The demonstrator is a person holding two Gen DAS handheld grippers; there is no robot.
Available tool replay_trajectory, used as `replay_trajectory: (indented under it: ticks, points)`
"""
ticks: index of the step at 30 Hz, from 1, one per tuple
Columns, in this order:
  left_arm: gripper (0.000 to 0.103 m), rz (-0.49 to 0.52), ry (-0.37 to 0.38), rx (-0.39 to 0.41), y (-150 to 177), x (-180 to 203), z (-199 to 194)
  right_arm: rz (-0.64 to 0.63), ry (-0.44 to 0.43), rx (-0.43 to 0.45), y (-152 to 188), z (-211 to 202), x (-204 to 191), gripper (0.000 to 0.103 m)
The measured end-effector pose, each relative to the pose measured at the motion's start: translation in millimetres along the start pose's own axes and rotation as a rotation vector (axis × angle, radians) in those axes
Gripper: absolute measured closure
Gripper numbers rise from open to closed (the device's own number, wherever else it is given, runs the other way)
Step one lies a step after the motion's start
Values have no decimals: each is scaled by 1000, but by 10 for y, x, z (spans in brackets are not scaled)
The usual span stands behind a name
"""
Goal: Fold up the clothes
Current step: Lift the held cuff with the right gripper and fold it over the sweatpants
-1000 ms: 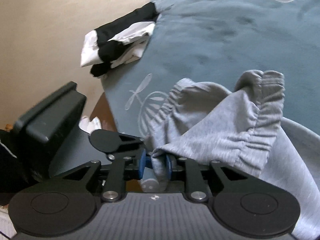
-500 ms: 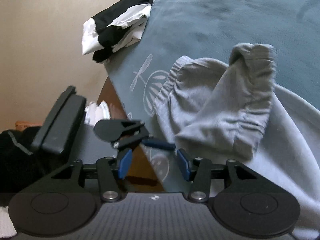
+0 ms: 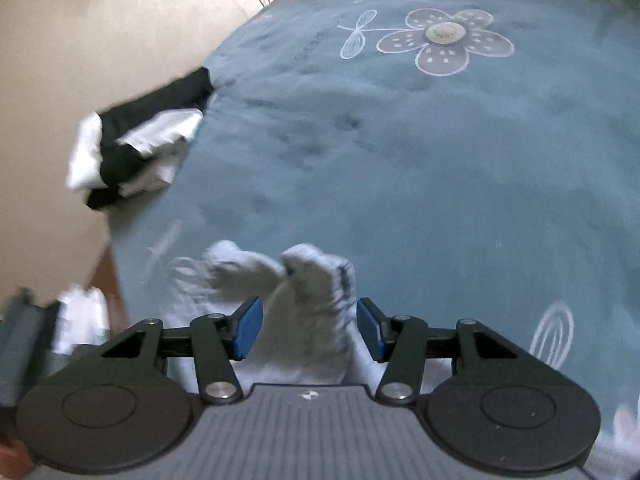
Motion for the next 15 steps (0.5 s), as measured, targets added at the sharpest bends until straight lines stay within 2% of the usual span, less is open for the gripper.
replay_trajectory:
  ticks: [1, 3, 4, 7, 15]
  points:
    - [22, -4, 3, 4, -5, 6, 1, -7, 0, -2, -12, 45, 10, 49]
    - [22, -10, 8, 8, 52, -33, -61, -20, 1, -5, -36, 134, 29, 65]
    - [22, -10, 11, 9, 47, -48, -71, -28, -6, -4, -46, 129, 9, 76]
    - [22, -11, 19, 13, 32, -62, -87, -39, -58, 2, -55, 2, -135, 86]
    - [22, 13, 46, 18, 92, 60, -198, 70, -303, 11, -121, -129, -766, 88]
Point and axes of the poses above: each gripper's, at about its wrist camera, not at the fingertips, and z roughly the way its jaws point, x to its right, y to its underside, the point moved 9 cm from there along z, roughly the way its jaws point, and after that the axes turned 2 degrees about -z, right-handed, at the moved point
